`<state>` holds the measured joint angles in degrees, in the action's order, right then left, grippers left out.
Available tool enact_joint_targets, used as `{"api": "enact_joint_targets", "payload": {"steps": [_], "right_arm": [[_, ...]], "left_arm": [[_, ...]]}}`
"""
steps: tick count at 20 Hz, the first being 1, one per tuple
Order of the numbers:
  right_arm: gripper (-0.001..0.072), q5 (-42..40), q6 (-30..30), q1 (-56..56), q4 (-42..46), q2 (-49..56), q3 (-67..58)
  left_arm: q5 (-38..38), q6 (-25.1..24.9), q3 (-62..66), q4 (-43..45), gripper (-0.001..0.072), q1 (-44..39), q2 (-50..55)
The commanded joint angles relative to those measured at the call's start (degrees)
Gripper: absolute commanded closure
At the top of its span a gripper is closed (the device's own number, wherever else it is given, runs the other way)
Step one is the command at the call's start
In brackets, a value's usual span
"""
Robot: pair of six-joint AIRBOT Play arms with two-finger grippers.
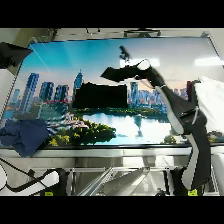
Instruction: Fold the shirts.
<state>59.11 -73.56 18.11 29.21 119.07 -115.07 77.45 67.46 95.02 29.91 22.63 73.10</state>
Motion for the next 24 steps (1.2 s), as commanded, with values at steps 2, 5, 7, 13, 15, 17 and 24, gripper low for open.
{"api": "enact_joint_targets", "payload": {"steps": [2, 5, 7, 13, 15, 17, 24], "right_arm": [[0.0174, 15.2, -15.1, -9.4, 19.9, -2.1, 2.4], [0.0003, 15.3, -18.0, -9.4, 23.2, 0.7, 3.5], [0.0004, 15.1, -18.0, -8.4, 22.4, 3.2, 3.5], [0.0004, 13.1, -15.1, -3.3, 17.6, 7.4, 3.5], [0.0041, 11.2, -14.2, -1.9, 15.0, 7.4, 3.3], [0.0494, 11.0, -12.6, -1.5, 11.0, 7.4, 3.3], [0.0696, 11.8, -12.8, -6.0, 13.2, -2.5, -0.1]], "left_arm": [[1.0, -0.6, -0.3, 0.1, 0.0682, -2.1, -0.1], [1.0, -0.7, -0.3, 0.1, 0.0683, -3.7, -0.1], [1.1, -1.0, -0.3, 0.1, 0.0683, -3.9, -0.1], [1.0, -1.0, -0.4, 0.5, 0.0682, -3.9, 0.0], [0.8, -1.0, -0.4, 0.5, 0.0683, -3.9, -0.1], [0.9, -1.0, -0.4, 0.5, 0.0683, -3.9, -0.1], [1.0, -1.0, -0.4, 0.5, 0.0683, -3.9, 0.0]]}}
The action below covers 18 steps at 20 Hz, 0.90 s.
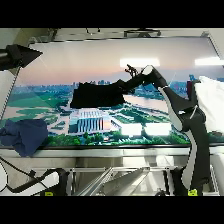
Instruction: Fold the shirts.
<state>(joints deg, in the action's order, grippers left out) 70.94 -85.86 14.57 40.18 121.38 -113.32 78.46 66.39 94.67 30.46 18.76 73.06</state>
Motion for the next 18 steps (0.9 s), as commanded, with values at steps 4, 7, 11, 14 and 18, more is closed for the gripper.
{"api": "enact_joint_targets", "payload": {"steps": [4, 7, 11, 14, 18], "right_arm": [[0.0695, -3.8, -9.8, -15.0, 8.0, -14.5, -4.2], [0.0695, -3.2, -15.5, -27.9, 8.1, -21.3, -4.1], [0.0696, 9.0, -24.6, -44.4, 16.0, -29.9, -3.8], [0.0697, 22.3, -27.1, -52.4, 31.3, -36.5, 1.9], [0.0696, 29.6, -23.1, -58.2, 41.1, -40.5, 16.5]], "left_arm": [[0.0, 0.0, 0.0, 0.0, 0.0682, 0.0, 0.0], [-0.2, 0.0, 0.0, 0.0, 0.0683, 0.0, 0.0], [0.1, 0.0, 0.0, 0.0, 0.0682, 0.0, 0.0], [0.2, 0.0, 0.0, 0.0, 0.0683, 0.0, 0.5], [3.6, 0.1, 0.0, -0.2, 0.0683, -1.1, 3.6]]}}
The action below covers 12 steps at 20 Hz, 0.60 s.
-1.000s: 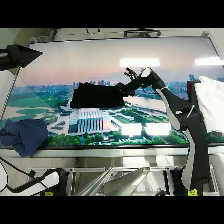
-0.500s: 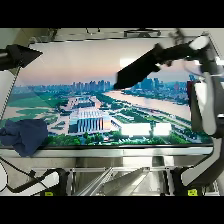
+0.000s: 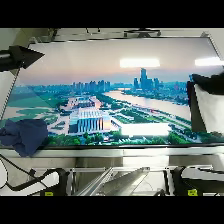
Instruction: Fold the shirts.
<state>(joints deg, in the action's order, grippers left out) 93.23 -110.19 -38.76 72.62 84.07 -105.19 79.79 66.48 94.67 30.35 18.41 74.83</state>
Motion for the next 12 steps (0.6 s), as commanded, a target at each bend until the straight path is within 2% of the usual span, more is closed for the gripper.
{"api": "enact_joint_targets", "payload": {"steps": [1, 6, 7, 8, 9, 10, 12], "right_arm": [[0.0695, 7.3, 1.6, -5.6, 8.9, -3.3, 11.9], [0.0693, 5.1, 2.4, -6.1, 15.4, -3.3, 25.8], [0.0659, 5.0, 2.4, -6.1, 17.2, -3.3, 27.7], [0.0425, 4.8, 2.4, -6.1, 18.1, -3.2, 28.9], [0.0050, 4.7, 2.8, -6.1, 18.5, -2.8, 29.3], [0.0009, 4.7, 3.8, -6.1, 18.4, -2.5, 29.3], [0.0009, 6.1, 3.7, -6.1, 17.4, -2.5, 28.6]], "left_arm": [[3.2, 0.0, 0.0, 0.0, 0.0683, -1.7, 2.8], [2.8, 0.0, 0.0, 0.0, 0.0691, -6.6, 6.4], [2.7, 0.0, 0.0, 0.0, 0.0691, -7.3, 7.1], [2.8, 0.0, 0.0, 0.0, 0.0691, -7.8, 7.7], [2.7, 0.0, 0.0, 0.0, 0.0691, -8.3, 8.3], [2.6, 0.0, 0.0, -0.1, 0.0691, -8.7, 8.8], [2.3, 0.0, 0.0, -0.1, 0.0692, -9.3, 9.0]]}}
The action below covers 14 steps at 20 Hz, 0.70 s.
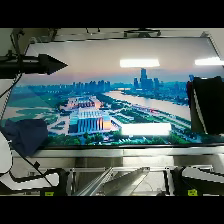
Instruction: Fold the shirts.
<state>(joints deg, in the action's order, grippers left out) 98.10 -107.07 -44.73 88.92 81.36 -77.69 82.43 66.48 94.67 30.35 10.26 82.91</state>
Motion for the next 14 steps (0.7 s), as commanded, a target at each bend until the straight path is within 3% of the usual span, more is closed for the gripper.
{"api": "enact_joint_targets", "payload": {"steps": [1, 4, 6, 9, 11, 14], "right_arm": [[0.0010, 2.9, -0.9, -0.1, -0.5, 0.2, -0.2], [0.0029, 5.0, -1.6, 0.0, -13.1, 0.2, -8.0], [0.0405, 5.5, -1.9, 0.0, -22.6, -0.1, -12.2], [0.0699, 4.9, -1.6, 3.5, -28.1, -2.8, -12.5], [0.0696, 2.4, 0.9, 9.9, -24.6, -6.1, -10.0], [0.0697, -9.0, 2.5, 22.4, -23.2, -13.9, -0.4]], "left_arm": [[-0.5, 0.0, 0.5, -0.6, 0.0692, -1.1, 0.9], [0.3, 0.7, 5.5, -0.5, 0.0699, -1.1, 0.0], [0.4, 1.6, 9.2, -0.4, 0.0699, -1.1, -1.6], [1.9, 4.6, 9.2, -0.4, 0.0698, -1.1, -5.4], [3.3, 5.2, 3.0, -0.3, 0.0698, -1.6, -9.3], [3.5, 5.1, -12.9, -0.2, 0.0699, -3.3, -17.0]]}}
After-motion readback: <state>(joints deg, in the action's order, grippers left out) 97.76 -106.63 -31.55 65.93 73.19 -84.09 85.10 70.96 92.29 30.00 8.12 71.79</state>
